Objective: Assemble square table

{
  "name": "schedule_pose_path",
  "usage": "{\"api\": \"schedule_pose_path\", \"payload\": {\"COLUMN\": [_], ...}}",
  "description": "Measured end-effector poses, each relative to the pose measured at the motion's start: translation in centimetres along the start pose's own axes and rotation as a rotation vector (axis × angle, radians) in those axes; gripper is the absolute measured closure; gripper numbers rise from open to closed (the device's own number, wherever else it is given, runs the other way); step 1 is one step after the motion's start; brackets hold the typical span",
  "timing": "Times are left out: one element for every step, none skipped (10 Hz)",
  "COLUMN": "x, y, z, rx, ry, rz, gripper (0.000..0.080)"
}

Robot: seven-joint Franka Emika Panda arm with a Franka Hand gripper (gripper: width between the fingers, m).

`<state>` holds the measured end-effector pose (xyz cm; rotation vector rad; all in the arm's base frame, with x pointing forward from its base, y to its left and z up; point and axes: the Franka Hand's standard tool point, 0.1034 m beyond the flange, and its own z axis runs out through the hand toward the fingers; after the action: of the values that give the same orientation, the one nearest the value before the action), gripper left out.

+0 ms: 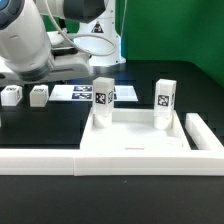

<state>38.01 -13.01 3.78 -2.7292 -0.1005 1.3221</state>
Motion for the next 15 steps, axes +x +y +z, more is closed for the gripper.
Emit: {"api": "schedule_pose_path", "payload": {"x": [0.0,0.0,0.1,0.5,0.7,0.7,0.8,0.1,0.1,0.3,0.3,0.4,0.4,0.4,0.4], "y": [0.0,0.1,0.4,0.5,0.8,0.9,0.7,0.1,0.1,0.2,0.1,0.1,0.0,0.0,-0.1], "z": [0.9,1.4,1.5,1.9,2.2,2.2,2.7,4.5,4.3,4.1,4.1,4.1,4.1,4.1,4.1], "rx": [0.002,0.002,0.002,-0.002,-0.003,-0.002,-0.008,-0.005,-0.004,-0.007,-0.008,-0.009,-0.01,-0.011,-0.012], "ry": [-0.013,-0.012,-0.009,0.006,0.012,0.016,0.022,0.015,0.012,0.017,0.016,0.015,0.015,0.015,0.015], "rz": [0.0,0.001,0.003,0.0,-0.013,-0.024,-0.029,-0.035,-0.04,-0.043,-0.049,-0.054,-0.057,-0.06,-0.062], "gripper": [0.015,0.015,0.015,0.015,0.015,0.015,0.015,0.015,0.015,0.015,0.0266,0.0417,0.0417,0.0515,0.0515]}}
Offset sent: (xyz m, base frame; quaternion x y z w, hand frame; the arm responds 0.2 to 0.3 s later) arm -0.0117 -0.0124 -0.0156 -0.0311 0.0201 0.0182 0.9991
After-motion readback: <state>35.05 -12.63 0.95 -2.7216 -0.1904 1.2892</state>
